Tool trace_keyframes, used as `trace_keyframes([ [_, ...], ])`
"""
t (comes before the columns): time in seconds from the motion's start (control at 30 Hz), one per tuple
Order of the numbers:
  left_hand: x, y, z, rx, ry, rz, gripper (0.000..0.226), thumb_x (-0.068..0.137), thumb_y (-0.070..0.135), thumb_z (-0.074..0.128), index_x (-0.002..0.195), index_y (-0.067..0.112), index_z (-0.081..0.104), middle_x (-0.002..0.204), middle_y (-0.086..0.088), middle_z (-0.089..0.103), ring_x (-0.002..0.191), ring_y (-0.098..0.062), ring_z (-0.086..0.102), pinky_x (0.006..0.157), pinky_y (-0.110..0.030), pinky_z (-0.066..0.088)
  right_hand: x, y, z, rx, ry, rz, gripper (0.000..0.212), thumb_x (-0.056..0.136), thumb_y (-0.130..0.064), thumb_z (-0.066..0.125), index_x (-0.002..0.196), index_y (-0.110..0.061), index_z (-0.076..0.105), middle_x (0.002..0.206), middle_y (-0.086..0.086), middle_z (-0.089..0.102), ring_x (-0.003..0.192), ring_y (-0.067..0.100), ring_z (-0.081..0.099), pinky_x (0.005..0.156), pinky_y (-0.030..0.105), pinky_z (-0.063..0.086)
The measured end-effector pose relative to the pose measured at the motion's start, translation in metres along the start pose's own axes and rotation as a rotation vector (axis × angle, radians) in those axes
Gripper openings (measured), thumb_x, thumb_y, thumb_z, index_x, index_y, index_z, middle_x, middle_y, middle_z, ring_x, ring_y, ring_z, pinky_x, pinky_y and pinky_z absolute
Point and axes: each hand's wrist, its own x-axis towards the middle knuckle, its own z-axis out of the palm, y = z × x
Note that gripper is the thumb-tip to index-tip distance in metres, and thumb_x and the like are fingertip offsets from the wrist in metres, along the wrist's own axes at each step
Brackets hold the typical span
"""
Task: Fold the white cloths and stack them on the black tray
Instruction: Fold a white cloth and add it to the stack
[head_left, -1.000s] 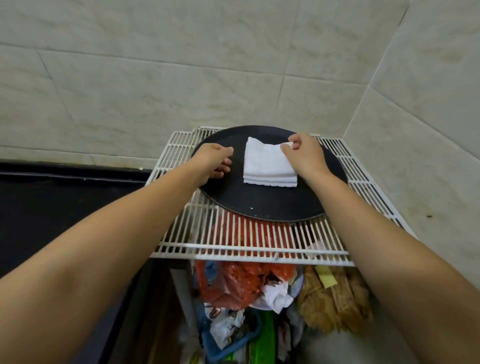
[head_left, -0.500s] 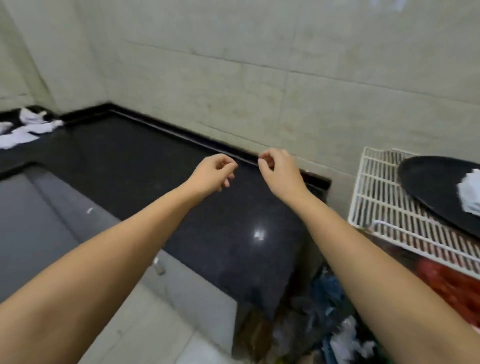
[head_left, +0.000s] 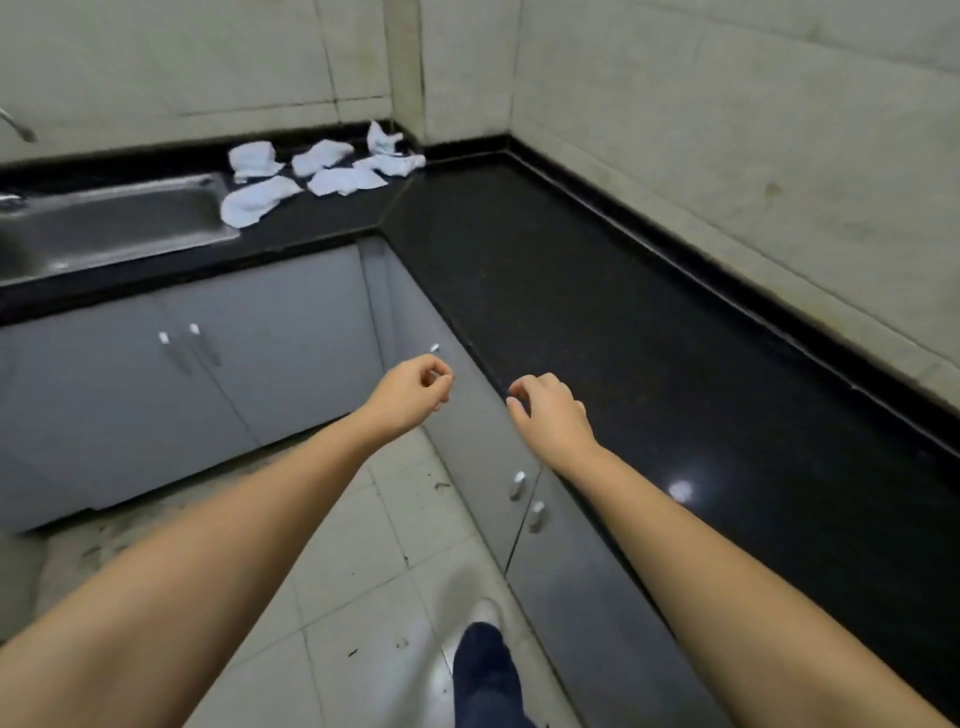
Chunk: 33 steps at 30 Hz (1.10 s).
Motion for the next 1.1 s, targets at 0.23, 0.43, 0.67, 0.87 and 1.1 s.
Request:
trace_keyframes([
  [0.23,0.099,-0.023,-0.049,0.145,0.100,-0.084,0.011,0.095,0.019,0.048,0.097,0.018,0.059,0.088,-0.003,0.064,0.082,-0.019,0.059,0.074,-0.027,0.046,0.137,-0.023,0.020,-0.095,-0.080,-0.165,0.032,0.098,-0.031,0.041,0.124,-0.016,0.053,0.125,0.005,0.052,0.114,0.023,0.049,0.093,0.039,0.038],
  [0.43,0.172,-0.042,-0.084,0.173,0.164,-0.179,0.016,0.095,0.019,0.048,0.103,0.014,0.061,0.093,-0.004,0.065,0.086,-0.019,0.059,0.075,-0.026,0.044,0.241,-0.044,0.025,-0.110,-0.157,-0.257,0.032,0.099,-0.032,0.040,0.124,-0.016,0.053,0.124,0.005,0.051,0.115,0.022,0.049,0.095,0.039,0.039],
  [0.67,0.253,-0.077,-0.120,0.193,0.131,-0.259,0.019,0.096,0.022,0.046,0.108,0.015,0.059,0.098,-0.006,0.065,0.093,-0.021,0.060,0.084,-0.033,0.048,0.338,-0.072,0.048,-0.091,-0.219,-0.293,0.031,0.099,-0.030,0.039,0.124,-0.018,0.052,0.125,0.004,0.051,0.114,0.021,0.049,0.096,0.038,0.039],
  [0.87,0.353,-0.113,-0.168,0.214,0.115,-0.218,0.011,0.096,0.021,0.047,0.100,0.019,0.057,0.093,-0.003,0.063,0.086,-0.018,0.058,0.073,-0.025,0.041,0.434,-0.103,0.072,-0.094,-0.208,-0.250,0.030,0.099,-0.031,0.041,0.123,-0.018,0.053,0.125,0.005,0.051,0.116,0.023,0.048,0.097,0.039,0.037],
  [1.1,0.466,-0.141,-0.251,0.222,0.047,-0.140,0.013,0.093,0.018,0.050,0.097,0.016,0.061,0.088,-0.010,0.065,0.076,-0.017,0.056,0.064,-0.022,0.041,0.553,-0.165,0.089,-0.055,-0.212,-0.123,0.030,0.099,-0.032,0.041,0.123,-0.019,0.053,0.126,0.005,0.049,0.118,0.023,0.047,0.098,0.041,0.036],
])
